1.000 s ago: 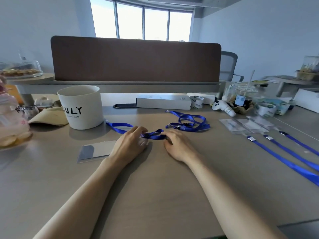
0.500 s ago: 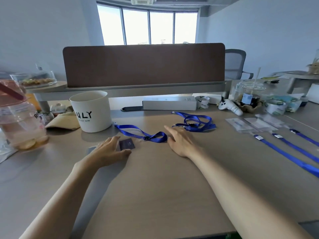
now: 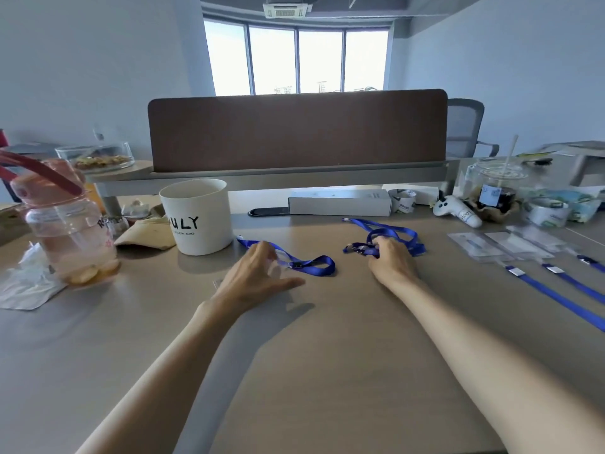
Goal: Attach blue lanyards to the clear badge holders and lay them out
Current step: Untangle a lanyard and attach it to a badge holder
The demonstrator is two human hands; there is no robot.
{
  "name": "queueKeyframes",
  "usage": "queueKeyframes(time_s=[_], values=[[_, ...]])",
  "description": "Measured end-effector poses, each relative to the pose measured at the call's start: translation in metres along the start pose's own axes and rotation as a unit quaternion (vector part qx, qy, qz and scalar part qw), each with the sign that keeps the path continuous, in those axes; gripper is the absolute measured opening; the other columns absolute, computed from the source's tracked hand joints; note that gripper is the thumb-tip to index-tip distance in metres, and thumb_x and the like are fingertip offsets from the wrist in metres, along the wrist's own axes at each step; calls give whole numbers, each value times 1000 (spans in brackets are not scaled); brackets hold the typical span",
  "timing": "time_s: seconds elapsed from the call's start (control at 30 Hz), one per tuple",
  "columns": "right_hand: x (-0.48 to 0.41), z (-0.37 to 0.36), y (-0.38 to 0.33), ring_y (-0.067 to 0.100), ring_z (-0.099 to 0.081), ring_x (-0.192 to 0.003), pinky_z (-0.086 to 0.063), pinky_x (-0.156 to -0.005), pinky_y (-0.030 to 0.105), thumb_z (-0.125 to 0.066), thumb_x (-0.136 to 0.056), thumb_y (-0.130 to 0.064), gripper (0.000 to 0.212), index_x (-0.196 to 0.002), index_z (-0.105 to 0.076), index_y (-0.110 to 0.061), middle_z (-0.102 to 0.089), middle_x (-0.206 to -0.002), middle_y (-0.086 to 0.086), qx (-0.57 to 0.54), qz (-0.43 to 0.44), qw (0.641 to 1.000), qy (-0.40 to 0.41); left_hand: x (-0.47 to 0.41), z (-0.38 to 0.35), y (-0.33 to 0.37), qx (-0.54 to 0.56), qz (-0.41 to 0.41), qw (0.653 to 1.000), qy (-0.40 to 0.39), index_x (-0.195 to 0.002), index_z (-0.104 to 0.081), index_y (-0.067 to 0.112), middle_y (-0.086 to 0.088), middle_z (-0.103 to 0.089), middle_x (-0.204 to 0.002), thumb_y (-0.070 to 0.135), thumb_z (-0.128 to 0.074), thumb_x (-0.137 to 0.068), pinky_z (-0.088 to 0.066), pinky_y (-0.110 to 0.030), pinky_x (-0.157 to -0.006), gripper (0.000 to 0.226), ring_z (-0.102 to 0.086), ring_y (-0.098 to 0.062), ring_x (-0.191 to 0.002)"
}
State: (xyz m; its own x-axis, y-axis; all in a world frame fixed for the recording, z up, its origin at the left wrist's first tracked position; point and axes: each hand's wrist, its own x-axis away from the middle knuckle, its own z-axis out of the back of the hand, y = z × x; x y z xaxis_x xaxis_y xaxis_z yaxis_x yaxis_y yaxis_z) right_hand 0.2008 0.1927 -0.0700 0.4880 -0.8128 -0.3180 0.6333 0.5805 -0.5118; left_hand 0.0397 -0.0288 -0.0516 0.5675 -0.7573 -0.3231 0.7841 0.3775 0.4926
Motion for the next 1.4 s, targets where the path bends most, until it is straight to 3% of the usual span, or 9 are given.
queueKeyframes(time_s=[0.2,0.4,0.6,0.73,0.87,1.0,1.17,1.27,1.4], values=[[0,25,16,23,-62,-93,-51,-79,33,-61,-92,-17,15,-101,-72,-20,-68,-98,1,7,27,996,-80,-9,-35,35,-107,-93,984,-103,-111,-51,29,6,-53,-119,78,-56,-66,-44,-37,-87,67,-51,-18,-106],[-5,61,12,18,-65,-80,-46,-70,28,-57,-91,-9,10,-94,-67,-11,-71,-81,-2,-189,38,981,18,-28,-48,33,-193,-94,973,-80,-109,-55,22,-2,-56,-119,74,-42,-80,-44,-36,-91,61,-53,-22,-107],[3,113,-5,15,-73,-77,-58,-66,28,-47,-99,-1,16,-101,-59,-11,-72,-97,10,-465,22,885,26,-44,-69,96,-6,-109,991,-80,-128,-51,20,-3,-53,-130,54,-62,-83,-42,-37,-95,57,-47,-24,-120],[10,134,2,29,-73,-86,-59,-77,44,-45,-100,-3,15,-107,-58,-7,-74,-96,15,-517,-19,855,36,-55,-89,142,86,-74,987,-110,-108,-62,21,-3,-63,-102,37,-61,-87,-44,-32,-80,27,-55,-24,-101],[20,142,25,23,-68,-71,-58,-66,36,-48,-100,-3,12,-95,-57,-9,-70,-83,9,-549,-79,830,52,-64,-111,153,98,-72,983,-137,-83,-67,19,-4,-66,-86,19,-62,-84,-43,-27,-74,5,-62,-29,-97],[19,137,54,17,-63,-65,-49,-52,26,-51,-98,-5,10,-95,-59,-9,-66,-78,5,-521,-109,844,63,-71,-127,150,3,-154,971,-181,-114,-65,17,-5,-62,-112,30,-68,-84,-42,-30,-90,33,-57,-25,-109],[7,124,77,10,-57,-65,-41,-48,19,-64,-89,-4,14,-102,-63,-9,-64,-78,-2,-455,-106,882,59,-90,-135,142,2,-173,972,-159,-120,-60,19,-2,-51,-121,26,-68,-85,-40,-30,-91,37,-53,-24,-107],[-5,110,84,8,-60,-76,-45,-58,16,-62,-91,-8,15,-104,-63,-16,-68,-90,-2,-388,-91,916,49,-101,-133,128,0,-147,982,-119,-118,-56,18,-2,-50,-120,22,-67,-84,-42,-31,-85,36,-54,-25,-101],[-23,90,86,12,-60,-102,-51,-88,30,-54,-93,-7,27,-116,-64,-19,-66,-112,1,-315,-72,946,31,-110,-124,108,19,-142,986,-85,-98,-63,12,-3,-60,-100,13,-69,-80,-40,-28,-71,18,-60,-26,-88]])
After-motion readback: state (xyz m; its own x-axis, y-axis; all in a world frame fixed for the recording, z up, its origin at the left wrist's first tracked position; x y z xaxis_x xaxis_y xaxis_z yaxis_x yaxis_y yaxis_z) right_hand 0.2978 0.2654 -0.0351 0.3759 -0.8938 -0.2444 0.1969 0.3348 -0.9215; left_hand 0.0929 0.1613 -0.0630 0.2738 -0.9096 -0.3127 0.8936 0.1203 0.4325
